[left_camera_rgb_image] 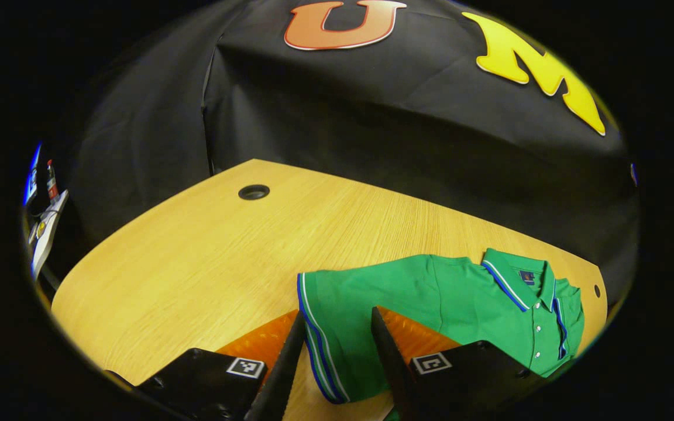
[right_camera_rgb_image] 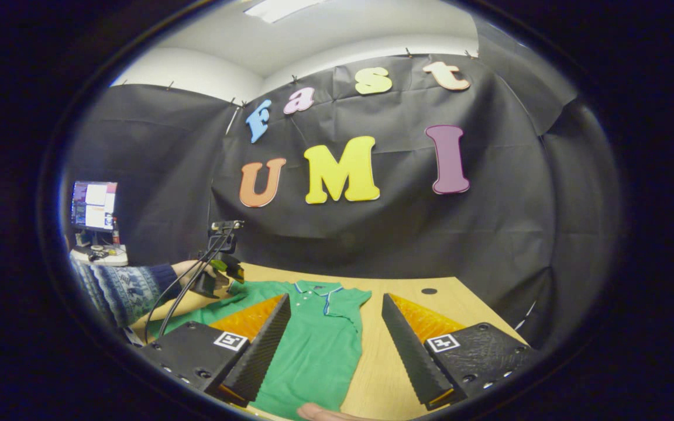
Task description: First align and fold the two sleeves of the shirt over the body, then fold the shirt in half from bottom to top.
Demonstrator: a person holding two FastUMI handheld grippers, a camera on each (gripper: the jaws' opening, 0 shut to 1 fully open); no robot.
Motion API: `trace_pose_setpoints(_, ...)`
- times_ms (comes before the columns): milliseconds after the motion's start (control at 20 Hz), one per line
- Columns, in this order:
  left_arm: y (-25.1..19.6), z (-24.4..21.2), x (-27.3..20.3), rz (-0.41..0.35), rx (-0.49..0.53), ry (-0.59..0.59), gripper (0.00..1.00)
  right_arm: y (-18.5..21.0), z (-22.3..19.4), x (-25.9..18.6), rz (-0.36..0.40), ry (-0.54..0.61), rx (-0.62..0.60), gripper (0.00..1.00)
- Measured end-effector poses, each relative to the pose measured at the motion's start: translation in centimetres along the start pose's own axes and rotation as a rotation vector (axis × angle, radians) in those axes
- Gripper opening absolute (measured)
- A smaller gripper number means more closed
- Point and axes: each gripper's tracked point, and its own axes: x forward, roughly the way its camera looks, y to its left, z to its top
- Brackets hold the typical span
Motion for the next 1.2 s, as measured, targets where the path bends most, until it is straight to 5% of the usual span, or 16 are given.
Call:
trace_pose_setpoints(50,0.6,-0.5,-0.1,0.025,-0.001,0.017,0.73,-0.2,-0.4,0.3,-0.008,0.008,0.006,0.95)
trace_pose_setpoints(100,0.8,-0.3,0.2,0.026,-0.006,0.002,0.51,-0.3,-0.6,0.4,-0.009,0.016,0.014,0.95)
trace_pose_setpoints(150,0.6,0.1,0.2,0.011,-0.015,-0.006,0.49,-0.3,-0.7,0.5,-0.007,0.020,0.023,0.95)
trace_pose_setpoints(200,0.5,0.2,0.3,0.003,-0.022,0.002,0.28,-0.3,-0.7,0.6,-0.005,0.021,0.030,0.95)
trace_pose_setpoints(300,0.9,1.2,-0.2,0.009,-0.030,-0.012,0.11,-0.5,-0.6,0.5,-0.012,0.020,0.031,0.95)
trace_pose_setpoints(400,-0.6,3.7,-1.5,-0.041,-0.009,-0.077,0.08,-0.7,-0.6,0.3,-0.021,0.015,0.028,0.95)
trace_pose_setpoints(950,-8.7,6.1,-5.1,-0.026,0.281,-0.150,0.08,-0.3,-1.8,0.3,-0.054,0.051,-0.002,0.95)
trace_pose_setpoints(1050,-11.7,6.3,-7.1,-0.104,0.275,-0.196,0.10,-0.5,-2.1,0.0,-0.067,0.075,-0.007,0.95)
trace_pose_setpoints(1150,-15.6,7.1,-10.5,-0.235,0.235,-0.275,0.30,-0.4,-2.0,-0.5,-0.083,0.080,-0.024,0.96)
trace_pose_setpoints(1200,-16.5,8.0,-12.4,-0.257,0.240,-0.325,0.65,-0.3,-1.9,-0.8,-0.091,0.083,-0.032,0.95)
